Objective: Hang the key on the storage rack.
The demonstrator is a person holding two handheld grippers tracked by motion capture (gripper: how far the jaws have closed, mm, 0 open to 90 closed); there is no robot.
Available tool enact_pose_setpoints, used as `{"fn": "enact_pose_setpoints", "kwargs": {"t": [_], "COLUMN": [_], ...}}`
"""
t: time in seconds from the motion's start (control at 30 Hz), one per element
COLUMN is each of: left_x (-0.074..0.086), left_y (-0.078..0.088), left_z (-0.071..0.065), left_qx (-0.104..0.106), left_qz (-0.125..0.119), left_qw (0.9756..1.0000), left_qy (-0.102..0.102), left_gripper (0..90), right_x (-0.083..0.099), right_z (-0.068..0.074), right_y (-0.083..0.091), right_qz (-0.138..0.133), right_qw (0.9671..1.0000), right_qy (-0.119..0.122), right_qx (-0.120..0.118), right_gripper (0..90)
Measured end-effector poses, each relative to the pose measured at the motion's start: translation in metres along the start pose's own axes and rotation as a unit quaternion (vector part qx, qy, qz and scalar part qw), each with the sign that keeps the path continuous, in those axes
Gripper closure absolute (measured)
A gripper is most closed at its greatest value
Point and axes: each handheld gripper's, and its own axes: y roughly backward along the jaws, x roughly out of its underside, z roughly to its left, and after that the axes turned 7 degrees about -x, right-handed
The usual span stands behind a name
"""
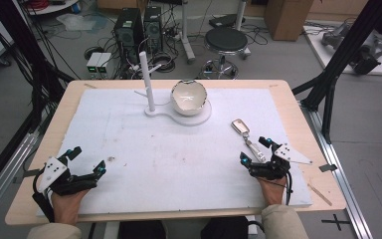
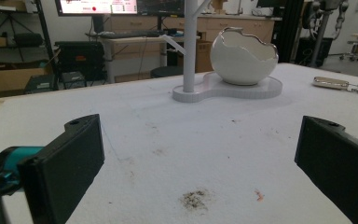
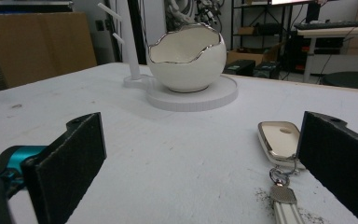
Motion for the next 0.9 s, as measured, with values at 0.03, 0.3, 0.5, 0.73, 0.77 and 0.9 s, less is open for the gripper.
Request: {"fn": "enact_pose_setpoints", "kwargs": {"t": [0.03, 0.3, 0.5, 0.73, 0.77, 0.9], "left_x": [0.000, 0.000, 0.000, 0.000, 0.000, 0.000], "left_y": [0.000, 0.000, 0.000, -0.001, -0.001, -0.001], "left_z": [0.000, 0.000, 0.000, 0.000, 0.000, 0.001], "left_qx": [-0.001, -0.001, -0.001, -0.001, -0.001, -0.001], "left_qz": [-0.002, -0.003, 0.000, 0.003, 0.003, 0.006], "left_qw": [1.0000, 1.0000, 1.0000, 1.0000, 1.0000, 1.0000], "left_qy": [-0.001, -0.001, -0.001, 0.002, 0.002, 0.002], "left_gripper": [1.7, 1.7, 1.7, 1.7, 1.7, 1.7], "right_x": [0.000, 0.000, 0.000, -0.001, -0.001, -0.012], "right_z": [0.000, 0.001, 0.000, -0.002, -0.003, -0.006], "right_y": [0.000, 0.001, 0.001, 0.000, 0.000, 0.004], "right_qz": [0.001, -0.003, -0.003, 0.002, 0.003, 0.010], "right_qw": [1.0000, 1.0000, 1.0000, 1.0000, 0.9999, 0.9997], "right_qy": [0.001, 0.003, 0.002, -0.006, -0.016, -0.021], "right_qx": [0.000, -0.001, -0.002, -0.001, -0.003, -0.002], "right_gripper": [0.5, 0.5, 0.5, 0.5, 0.5, 0.6]}}
